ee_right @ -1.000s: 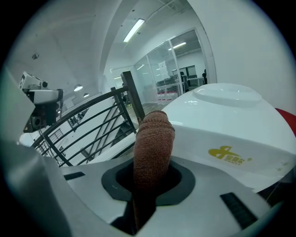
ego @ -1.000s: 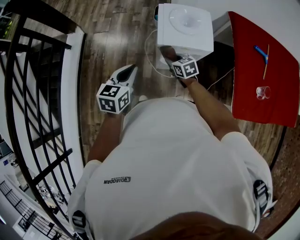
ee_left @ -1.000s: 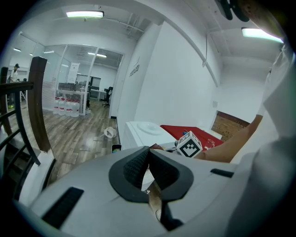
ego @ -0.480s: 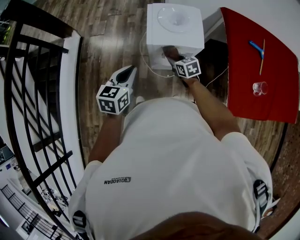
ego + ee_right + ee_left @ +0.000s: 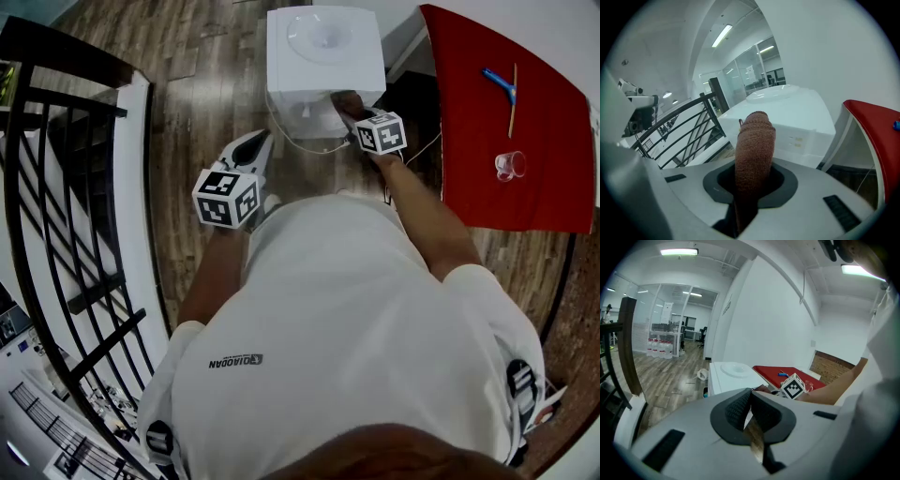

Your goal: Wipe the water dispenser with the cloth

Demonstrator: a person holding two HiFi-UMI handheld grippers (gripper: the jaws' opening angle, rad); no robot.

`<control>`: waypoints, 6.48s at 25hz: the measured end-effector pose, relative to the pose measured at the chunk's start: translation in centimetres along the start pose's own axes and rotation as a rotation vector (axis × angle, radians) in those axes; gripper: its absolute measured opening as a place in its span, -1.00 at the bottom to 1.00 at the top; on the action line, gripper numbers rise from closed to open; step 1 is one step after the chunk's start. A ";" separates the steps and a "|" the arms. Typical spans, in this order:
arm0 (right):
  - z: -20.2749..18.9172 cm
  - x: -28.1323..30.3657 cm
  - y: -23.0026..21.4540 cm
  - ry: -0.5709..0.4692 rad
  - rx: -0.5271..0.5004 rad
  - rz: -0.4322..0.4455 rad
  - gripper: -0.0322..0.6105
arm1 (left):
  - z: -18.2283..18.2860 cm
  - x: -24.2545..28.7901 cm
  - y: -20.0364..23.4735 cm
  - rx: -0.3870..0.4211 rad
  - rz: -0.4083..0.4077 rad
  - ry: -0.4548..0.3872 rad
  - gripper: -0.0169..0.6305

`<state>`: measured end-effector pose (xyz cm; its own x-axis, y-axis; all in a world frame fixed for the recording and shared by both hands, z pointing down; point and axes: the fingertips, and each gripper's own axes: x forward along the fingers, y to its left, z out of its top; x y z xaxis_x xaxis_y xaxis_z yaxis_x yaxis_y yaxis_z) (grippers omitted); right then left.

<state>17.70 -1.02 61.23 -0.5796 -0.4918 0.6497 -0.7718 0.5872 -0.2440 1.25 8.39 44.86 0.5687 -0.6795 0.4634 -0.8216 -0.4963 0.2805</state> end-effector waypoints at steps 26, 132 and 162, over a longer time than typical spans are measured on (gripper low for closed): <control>-2.8 -6.1 -8.8 0.007 0.017 -0.053 -0.70 | -0.9 4.2 -6.3 -0.047 0.024 -0.030 -0.97; 22.7 14.3 5.0 0.380 -0.919 -0.458 -0.70 | 15.5 5.6 32.7 0.296 -0.384 0.091 -0.97; 12.2 7.0 13.0 0.462 -0.139 -0.907 -0.70 | 14.0 6.7 32.2 0.502 -0.889 0.264 -0.97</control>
<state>0.47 -4.66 53.85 0.3863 -0.5092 0.7691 -0.8151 0.2018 0.5430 -20.85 -19.70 45.20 0.8822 0.1481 0.4470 0.0320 -0.9659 0.2569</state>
